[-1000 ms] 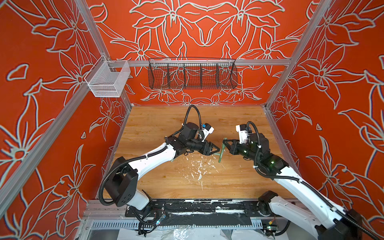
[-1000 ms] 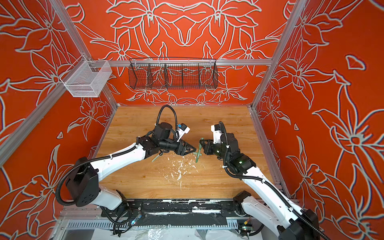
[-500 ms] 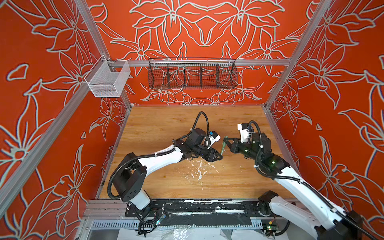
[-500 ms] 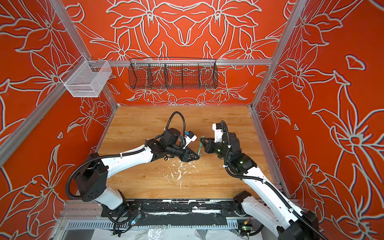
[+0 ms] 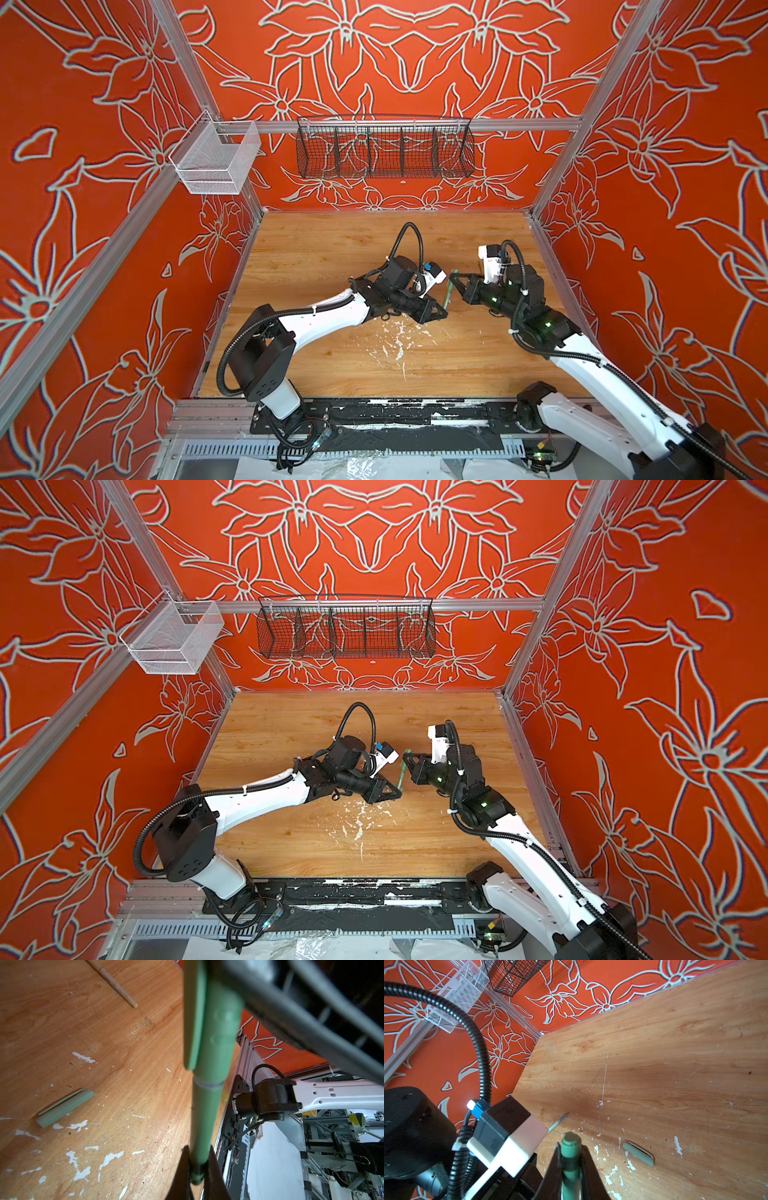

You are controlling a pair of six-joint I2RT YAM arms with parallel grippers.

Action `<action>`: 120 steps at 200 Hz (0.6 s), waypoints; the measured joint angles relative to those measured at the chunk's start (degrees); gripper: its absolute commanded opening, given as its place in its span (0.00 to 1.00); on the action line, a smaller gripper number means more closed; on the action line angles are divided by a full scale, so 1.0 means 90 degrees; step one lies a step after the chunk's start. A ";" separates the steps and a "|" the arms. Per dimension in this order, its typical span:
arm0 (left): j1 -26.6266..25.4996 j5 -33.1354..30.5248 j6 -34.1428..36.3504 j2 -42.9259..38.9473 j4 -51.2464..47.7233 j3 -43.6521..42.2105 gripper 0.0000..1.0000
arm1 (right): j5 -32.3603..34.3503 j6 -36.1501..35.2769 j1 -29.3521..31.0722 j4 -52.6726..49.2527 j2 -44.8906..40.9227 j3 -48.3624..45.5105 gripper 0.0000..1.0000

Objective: Insert the pens into the pen caps

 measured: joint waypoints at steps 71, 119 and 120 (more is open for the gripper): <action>0.0097 -0.0362 -0.0051 0.0007 0.0027 -0.0138 0.00 | -0.0160 -0.0486 -0.0583 -0.0957 -0.0629 0.0862 0.58; 0.0085 -0.0175 0.0012 -0.0262 0.0165 -0.0386 0.00 | -0.1037 -0.0828 -0.0600 -0.0889 0.0136 0.0860 0.58; 0.0085 -0.0172 0.0012 -0.0267 0.0165 -0.0386 0.00 | -0.1047 -0.0833 -0.0602 -0.0886 0.0146 0.0860 0.58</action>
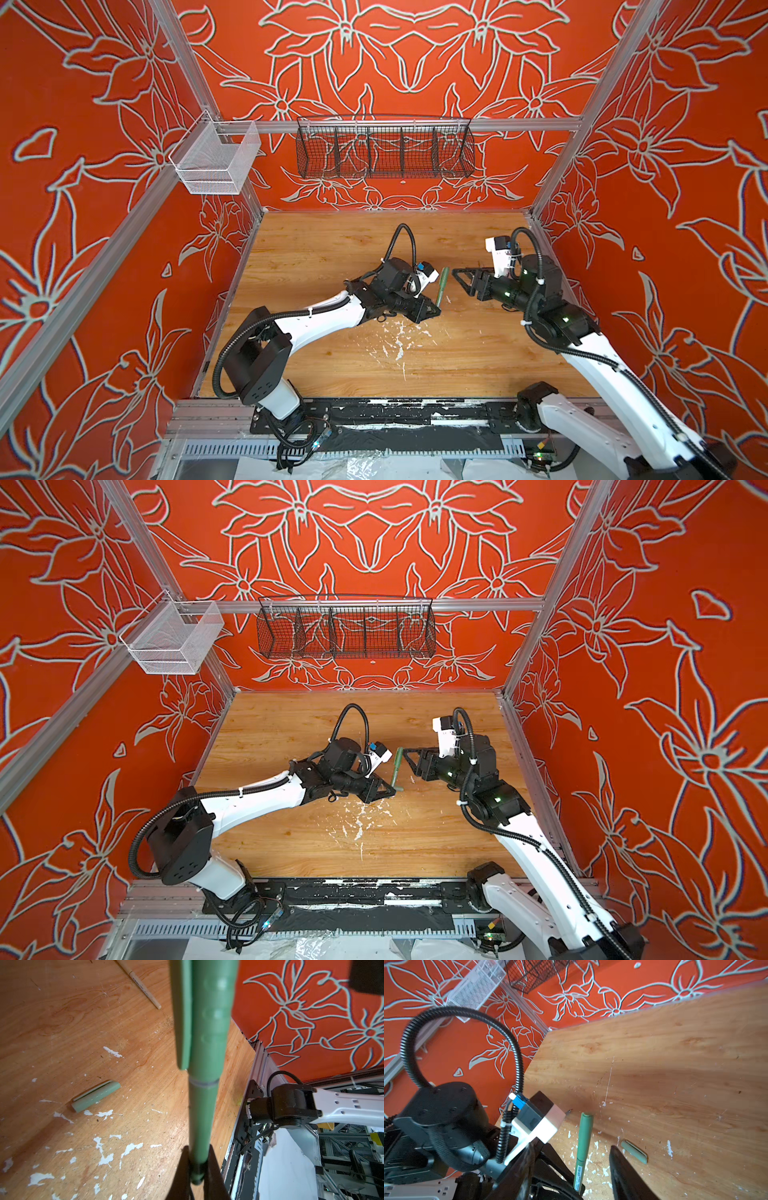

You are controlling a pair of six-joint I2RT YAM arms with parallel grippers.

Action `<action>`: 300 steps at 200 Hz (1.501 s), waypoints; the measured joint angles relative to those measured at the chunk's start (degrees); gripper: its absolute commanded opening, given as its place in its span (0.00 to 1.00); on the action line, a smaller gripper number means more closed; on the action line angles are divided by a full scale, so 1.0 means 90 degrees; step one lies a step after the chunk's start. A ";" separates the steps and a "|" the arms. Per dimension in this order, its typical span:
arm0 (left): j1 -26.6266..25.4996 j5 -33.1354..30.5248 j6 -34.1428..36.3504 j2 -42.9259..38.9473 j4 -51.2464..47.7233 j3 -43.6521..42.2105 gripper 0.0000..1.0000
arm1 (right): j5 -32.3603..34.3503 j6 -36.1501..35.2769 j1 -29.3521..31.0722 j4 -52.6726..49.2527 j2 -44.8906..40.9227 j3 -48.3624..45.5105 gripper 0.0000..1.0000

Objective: Insert the pens into the pen caps

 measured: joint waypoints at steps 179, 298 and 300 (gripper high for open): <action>-0.0041 0.0291 0.0138 -0.0289 0.0146 -0.0010 0.00 | -0.1154 -0.0039 -0.0189 0.1069 0.0682 0.0053 0.30; -0.0090 -0.0160 0.0199 -0.0313 -0.0248 0.0134 0.00 | -0.1258 -0.0134 -0.0219 0.0991 0.0767 0.0053 0.00; -0.0092 -0.0180 0.0199 -0.0313 -0.0262 0.0141 0.00 | -0.1251 -0.0138 -0.0219 0.0979 0.0760 0.0053 0.00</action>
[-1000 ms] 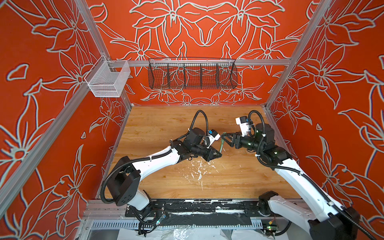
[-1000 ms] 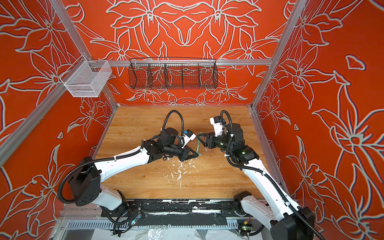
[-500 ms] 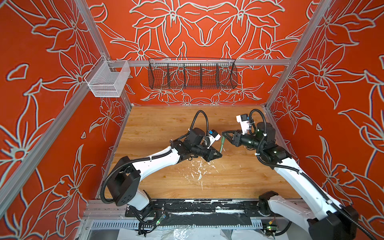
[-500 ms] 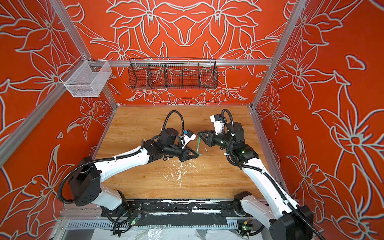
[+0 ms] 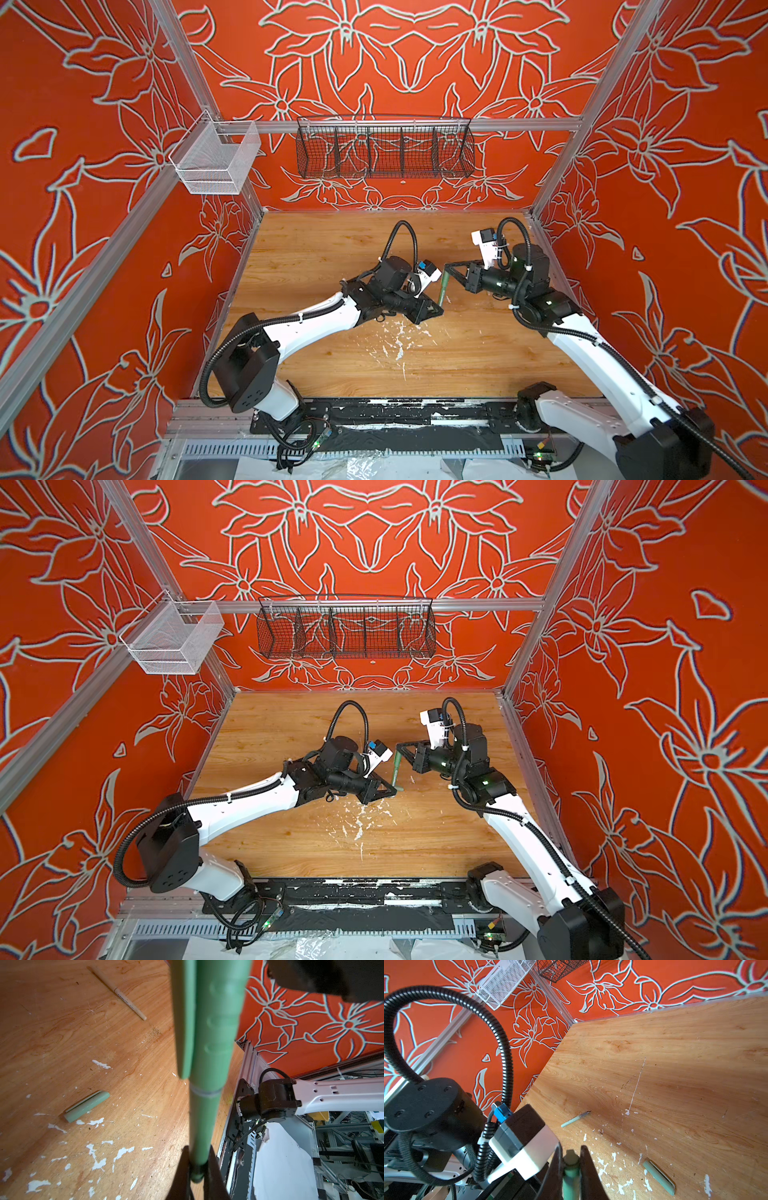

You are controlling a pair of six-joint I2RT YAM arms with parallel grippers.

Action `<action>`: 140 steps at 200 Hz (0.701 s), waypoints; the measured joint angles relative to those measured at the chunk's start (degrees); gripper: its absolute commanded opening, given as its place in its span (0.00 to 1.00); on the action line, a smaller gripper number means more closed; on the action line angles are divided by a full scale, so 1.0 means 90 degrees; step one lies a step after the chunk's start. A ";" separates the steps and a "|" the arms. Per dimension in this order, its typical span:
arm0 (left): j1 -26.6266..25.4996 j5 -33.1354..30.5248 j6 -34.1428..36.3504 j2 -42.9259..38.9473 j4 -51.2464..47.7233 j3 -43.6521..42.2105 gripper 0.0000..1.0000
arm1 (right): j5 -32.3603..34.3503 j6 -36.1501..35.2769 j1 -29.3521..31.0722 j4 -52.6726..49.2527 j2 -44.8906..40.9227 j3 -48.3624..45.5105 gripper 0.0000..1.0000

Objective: Insert the pens into the pen caps

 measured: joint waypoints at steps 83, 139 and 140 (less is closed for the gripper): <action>0.0250 0.0226 0.0017 -0.0165 -0.0352 0.0364 0.00 | 0.0228 0.0068 -0.0070 0.0495 -0.0347 -0.0211 0.00; 0.0469 0.0692 0.0107 0.0168 -0.0823 0.1044 0.00 | 0.0578 0.0529 -0.0175 0.1399 -0.0551 -0.0716 0.00; 0.0471 0.0697 0.0109 0.0175 -0.0833 0.1054 0.00 | 0.0590 0.0544 -0.0175 0.1426 -0.0556 -0.0731 0.00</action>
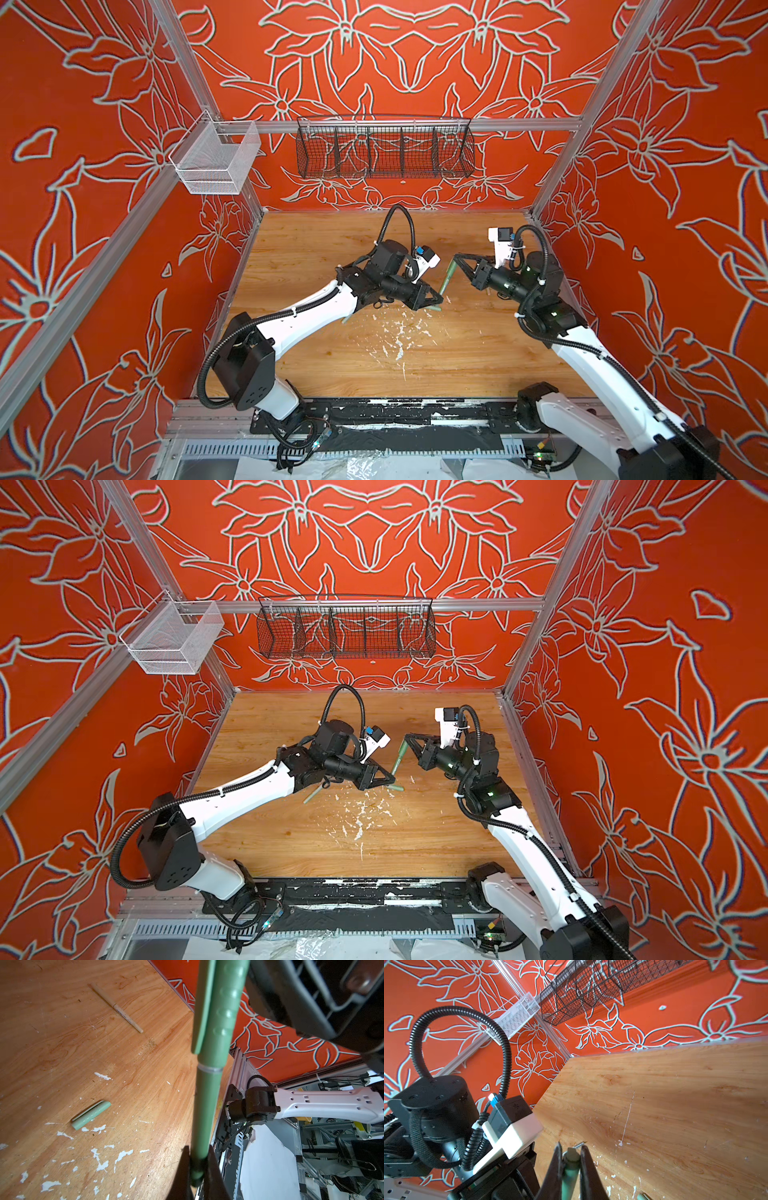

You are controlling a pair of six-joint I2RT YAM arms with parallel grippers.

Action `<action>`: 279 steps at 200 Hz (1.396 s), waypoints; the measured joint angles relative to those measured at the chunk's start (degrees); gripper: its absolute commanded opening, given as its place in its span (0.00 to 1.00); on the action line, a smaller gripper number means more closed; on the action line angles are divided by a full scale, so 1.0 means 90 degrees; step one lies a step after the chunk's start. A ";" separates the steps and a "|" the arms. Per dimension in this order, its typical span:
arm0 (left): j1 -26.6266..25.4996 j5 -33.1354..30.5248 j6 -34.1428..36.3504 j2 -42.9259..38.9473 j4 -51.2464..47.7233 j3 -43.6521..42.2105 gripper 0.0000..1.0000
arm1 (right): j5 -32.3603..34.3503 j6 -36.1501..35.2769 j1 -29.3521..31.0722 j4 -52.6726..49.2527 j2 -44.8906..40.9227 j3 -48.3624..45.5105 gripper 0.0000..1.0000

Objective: Insert the pens into the pen caps

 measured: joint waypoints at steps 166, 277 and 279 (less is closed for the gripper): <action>0.0814 0.0022 -0.0396 0.0323 0.1547 0.0981 0.15 | 0.0369 0.0469 0.0478 -0.1314 -0.0248 -0.0782 0.00; -0.0478 -0.0857 -0.0478 -0.0342 0.1880 -0.1520 0.55 | 0.0578 0.0899 0.0359 -0.0240 0.0039 -0.0425 0.00; -0.0481 -0.0860 -0.0481 -0.0323 0.1887 -0.1515 0.55 | 0.0578 0.0901 0.0359 -0.0238 0.0032 -0.0425 0.00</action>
